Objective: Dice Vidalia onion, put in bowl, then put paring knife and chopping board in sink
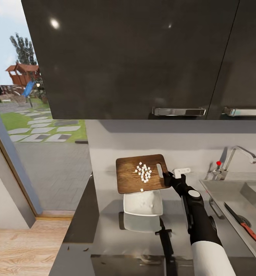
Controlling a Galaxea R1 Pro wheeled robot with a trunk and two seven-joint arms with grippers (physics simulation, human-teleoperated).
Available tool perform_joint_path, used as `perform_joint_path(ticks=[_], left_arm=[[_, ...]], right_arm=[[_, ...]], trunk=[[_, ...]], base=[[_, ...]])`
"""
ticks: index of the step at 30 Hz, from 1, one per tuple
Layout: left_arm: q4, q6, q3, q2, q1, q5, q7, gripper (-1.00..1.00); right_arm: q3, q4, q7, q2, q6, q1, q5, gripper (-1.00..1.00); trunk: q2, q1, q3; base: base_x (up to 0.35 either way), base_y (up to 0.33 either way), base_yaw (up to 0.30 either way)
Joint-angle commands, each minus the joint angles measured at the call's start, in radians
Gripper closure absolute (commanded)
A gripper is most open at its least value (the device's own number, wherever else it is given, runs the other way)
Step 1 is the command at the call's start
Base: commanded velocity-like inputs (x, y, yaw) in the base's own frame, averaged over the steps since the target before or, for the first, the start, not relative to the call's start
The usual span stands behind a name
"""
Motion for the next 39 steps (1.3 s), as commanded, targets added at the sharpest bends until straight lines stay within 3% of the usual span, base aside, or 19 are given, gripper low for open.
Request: perform_joint_path(ticks=[1, 16, 23, 29, 39], left_arm=[[-0.001, -0.001, -0.002, 0.000, 0.000, 0.005, 0.001, -1.00], [-0.001, -0.001, -0.002, 0.000, 0.000, 0.005, 0.001, -1.00], [-0.001, -0.001, -0.002, 0.000, 0.000, 0.005, 0.001, -1.00], [-0.001, -0.001, -0.002, 0.000, 0.000, 0.005, 0.001, -1.00], [-0.001, -0.002, -0.002, 0.000, 0.000, 0.005, 0.001, -1.00]], right_arm=[[-0.003, -0.002, 0.009, 0.001, 0.003, -0.001, 0.009, 1.00], [-0.005, -0.001, 0.009, 0.001, 0.001, -0.001, 0.009, 1.00], [-0.006, 0.036, 0.005, 0.000, -0.079, -0.001, 0.009, 1.00], [-0.069, 0.039, 0.006, 0.001, -0.084, -0.001, 0.009, 1.00], [-0.077, 0.039, 0.006, 0.001, -0.085, -0.001, 0.009, 1.00]], trunk=[[-0.002, 0.001, -0.002], [-0.002, 0.001, -0.002], [-0.002, 0.001, -0.002], [-0.002, 0.001, -0.002], [-0.002, 0.001, -0.002]], base=[[0.000, 0.000, 0.000], [0.023, 0.013, 0.000], [0.000, 0.000, 0.000], [0.000, 0.000, 0.000], [0.000, 0.000, 0.000]])
